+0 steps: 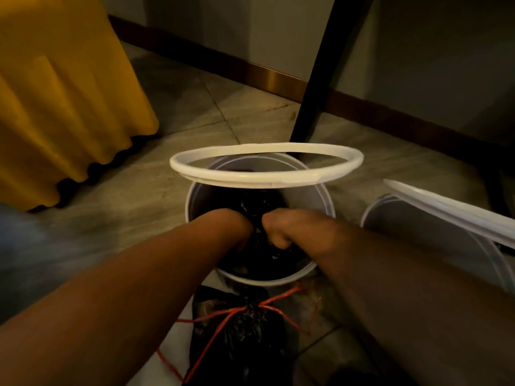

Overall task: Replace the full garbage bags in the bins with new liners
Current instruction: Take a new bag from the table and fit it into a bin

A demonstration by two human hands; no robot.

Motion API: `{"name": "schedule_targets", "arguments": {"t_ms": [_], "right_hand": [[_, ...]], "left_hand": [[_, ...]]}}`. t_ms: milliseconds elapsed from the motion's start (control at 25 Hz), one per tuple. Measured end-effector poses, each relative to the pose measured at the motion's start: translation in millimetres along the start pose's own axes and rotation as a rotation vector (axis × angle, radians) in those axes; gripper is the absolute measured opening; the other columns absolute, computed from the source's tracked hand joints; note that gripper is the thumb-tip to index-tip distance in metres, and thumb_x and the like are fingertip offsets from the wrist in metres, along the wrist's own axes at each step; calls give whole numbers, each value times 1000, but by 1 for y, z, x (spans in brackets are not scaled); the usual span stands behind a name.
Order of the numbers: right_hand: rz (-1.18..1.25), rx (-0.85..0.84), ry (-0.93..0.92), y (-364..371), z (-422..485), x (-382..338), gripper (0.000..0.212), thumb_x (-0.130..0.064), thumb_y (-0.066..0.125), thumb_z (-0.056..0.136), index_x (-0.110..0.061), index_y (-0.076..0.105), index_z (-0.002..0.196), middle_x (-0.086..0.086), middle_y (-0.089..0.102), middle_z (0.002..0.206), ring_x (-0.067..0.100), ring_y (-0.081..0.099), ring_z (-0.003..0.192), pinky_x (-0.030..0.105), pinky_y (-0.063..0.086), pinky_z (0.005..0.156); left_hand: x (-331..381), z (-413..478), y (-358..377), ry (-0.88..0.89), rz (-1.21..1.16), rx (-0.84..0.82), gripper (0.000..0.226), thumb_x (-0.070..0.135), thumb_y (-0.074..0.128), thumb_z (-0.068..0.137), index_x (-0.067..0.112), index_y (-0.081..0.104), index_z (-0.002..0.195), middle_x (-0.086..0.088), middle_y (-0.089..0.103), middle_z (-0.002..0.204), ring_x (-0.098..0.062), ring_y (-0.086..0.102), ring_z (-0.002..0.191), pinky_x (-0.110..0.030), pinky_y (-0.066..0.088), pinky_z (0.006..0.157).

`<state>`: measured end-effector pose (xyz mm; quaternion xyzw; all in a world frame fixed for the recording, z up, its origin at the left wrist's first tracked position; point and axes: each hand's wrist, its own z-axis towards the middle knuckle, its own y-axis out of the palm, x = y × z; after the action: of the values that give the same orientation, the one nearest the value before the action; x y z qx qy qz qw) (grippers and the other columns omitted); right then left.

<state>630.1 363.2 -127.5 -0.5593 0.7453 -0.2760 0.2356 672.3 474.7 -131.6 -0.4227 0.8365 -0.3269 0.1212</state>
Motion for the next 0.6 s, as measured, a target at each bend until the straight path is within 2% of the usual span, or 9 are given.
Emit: {"name": "schedule_targets", "arguments": {"t_ms": [80,160,200,280,360,480,520,600], "right_hand": [[-5,11,-119,-8,-3,3,33,-17,64,100,-5,65,131,17,64,135,34,62,122,38,50,103],[12,86,-167,-24,-20,7,37,-20,65,97,-17,65,134,8,65,129,31,64,121,31,49,89],[50,138,-174,-30,-28,12,42,-21,67,95,-24,64,136,5,64,128,29,63,121,29,46,85],[166,232,-153,-37,-48,26,55,-28,77,88,-32,62,140,-2,63,136,23,62,120,28,45,84],[286,304,-123,-34,-66,37,62,-41,84,80,-34,63,138,-7,63,129,14,60,106,26,44,83],[534,432,-102,-24,-95,53,52,-39,79,77,-38,66,128,-8,68,120,10,64,96,22,48,79],[626,488,-101,-22,-101,58,52,-36,76,73,-40,66,125,-6,70,116,10,67,92,21,50,77],[753,606,-90,-18,-107,59,51,-28,68,68,-38,69,118,-3,71,108,12,70,86,21,50,71]], "left_hand": [[-3,-2,-7,-41,-34,-59,51,8,68,97,6,56,146,-17,54,150,-35,52,137,-40,40,110],[-4,-3,-15,-15,-55,15,50,9,71,95,6,58,143,-18,59,145,-35,56,133,-39,42,109],[-4,-8,-22,8,-52,75,48,12,72,94,8,60,141,-17,62,141,-34,59,129,-38,46,106],[-1,-21,-31,6,3,215,42,18,73,92,12,66,133,-13,69,126,-31,67,117,-36,51,89],[1,-34,-35,-26,24,322,32,28,72,90,15,70,120,-10,71,115,-30,70,107,-36,52,80],[-1,-53,-39,-28,-41,364,27,37,65,90,16,71,106,-13,72,116,-28,66,93,-31,44,74],[-4,-57,-39,-30,-75,342,31,35,63,91,12,72,110,-15,72,119,-29,65,95,-29,42,75],[-11,-65,-38,-44,-115,359,38,28,60,93,5,70,122,-17,70,124,-32,66,110,-28,44,79]]}}
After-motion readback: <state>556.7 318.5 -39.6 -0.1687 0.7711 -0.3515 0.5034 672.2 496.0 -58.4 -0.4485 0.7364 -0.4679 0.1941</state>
